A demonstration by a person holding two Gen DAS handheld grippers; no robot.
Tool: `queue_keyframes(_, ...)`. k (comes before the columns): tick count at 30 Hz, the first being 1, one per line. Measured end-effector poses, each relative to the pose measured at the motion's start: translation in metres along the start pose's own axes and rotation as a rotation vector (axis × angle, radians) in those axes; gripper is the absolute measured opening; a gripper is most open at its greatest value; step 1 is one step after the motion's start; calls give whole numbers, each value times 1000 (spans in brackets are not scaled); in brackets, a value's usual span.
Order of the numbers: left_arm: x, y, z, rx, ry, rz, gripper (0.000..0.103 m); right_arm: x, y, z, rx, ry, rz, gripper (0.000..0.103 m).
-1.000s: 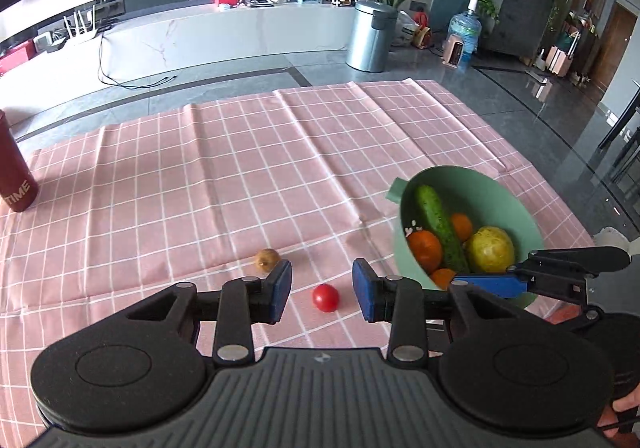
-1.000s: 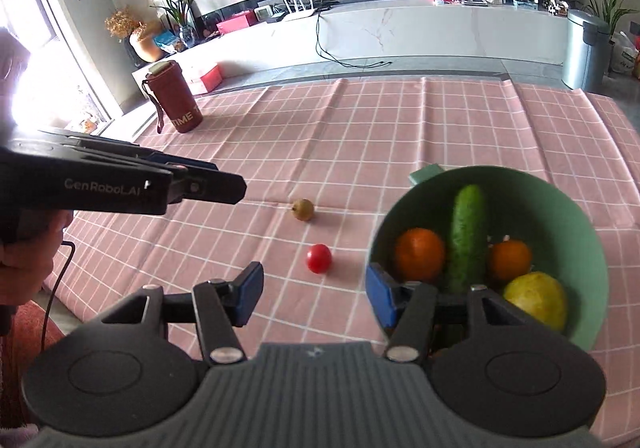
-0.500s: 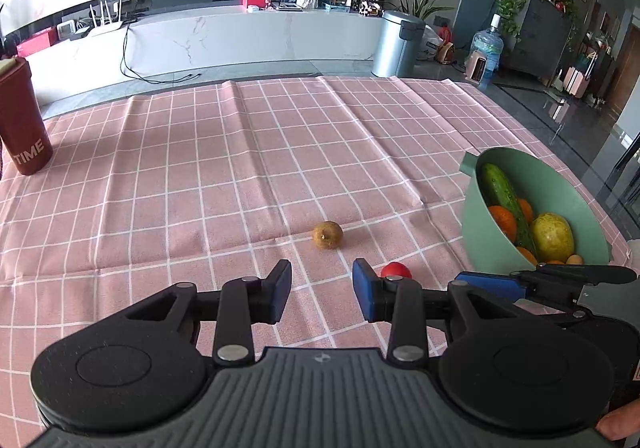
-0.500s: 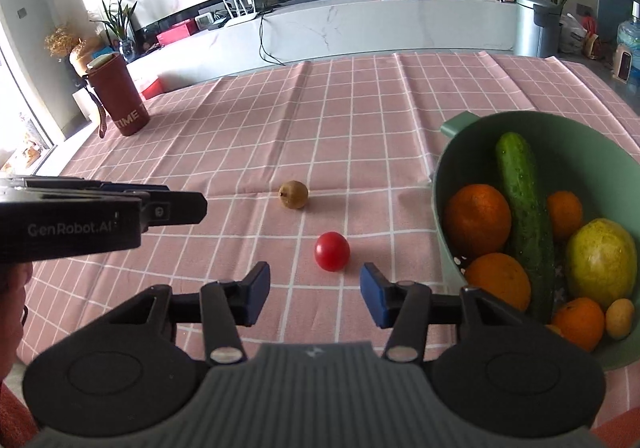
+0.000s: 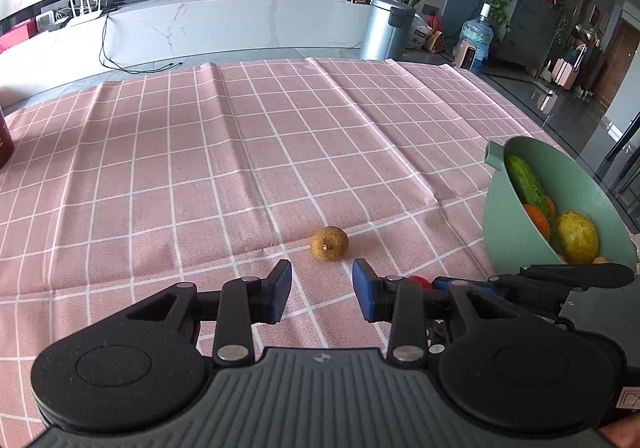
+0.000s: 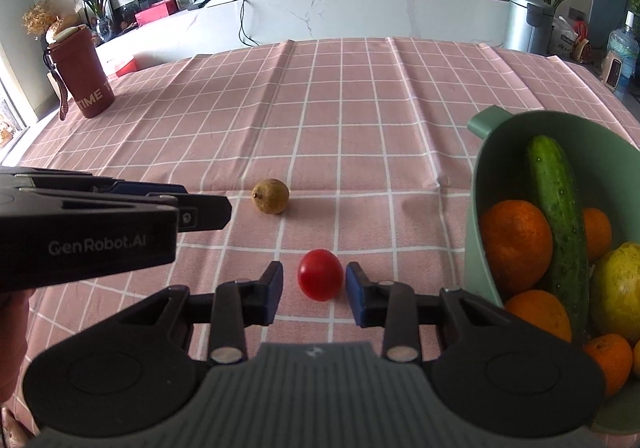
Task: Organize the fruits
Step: 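Move both grippers back toward the last kiwi and the cherry tomato, then grasp the kiwi with the left gripper while the right gripper grasps the cherry tomato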
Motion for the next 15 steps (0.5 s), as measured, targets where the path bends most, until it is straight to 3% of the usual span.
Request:
queue_keyframes(5, -1, -10, -3, 0, -5, -15, 42, 1, -7, -3, -12, 24, -7, 31)
queue_keyframes(10, 1, -19, -1, -1, -4, -15, 42, 1, -11, -2, -26, 32, -12, 22)
queue_keyframes(15, 6, -31, 4, 12, -9, -17, 42, 1, -13, -3, -27, 41, -7, 22)
Point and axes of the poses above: each gripper's, at about its wrist camera, not at the fingertips, and y roughly against the way its jaws point, z to its right, x to its top, the point moved 9 cm from there along -y, roughly the way its jaws point, and after that the axes turned 3 degrees about -z, right-handed, at the moved point
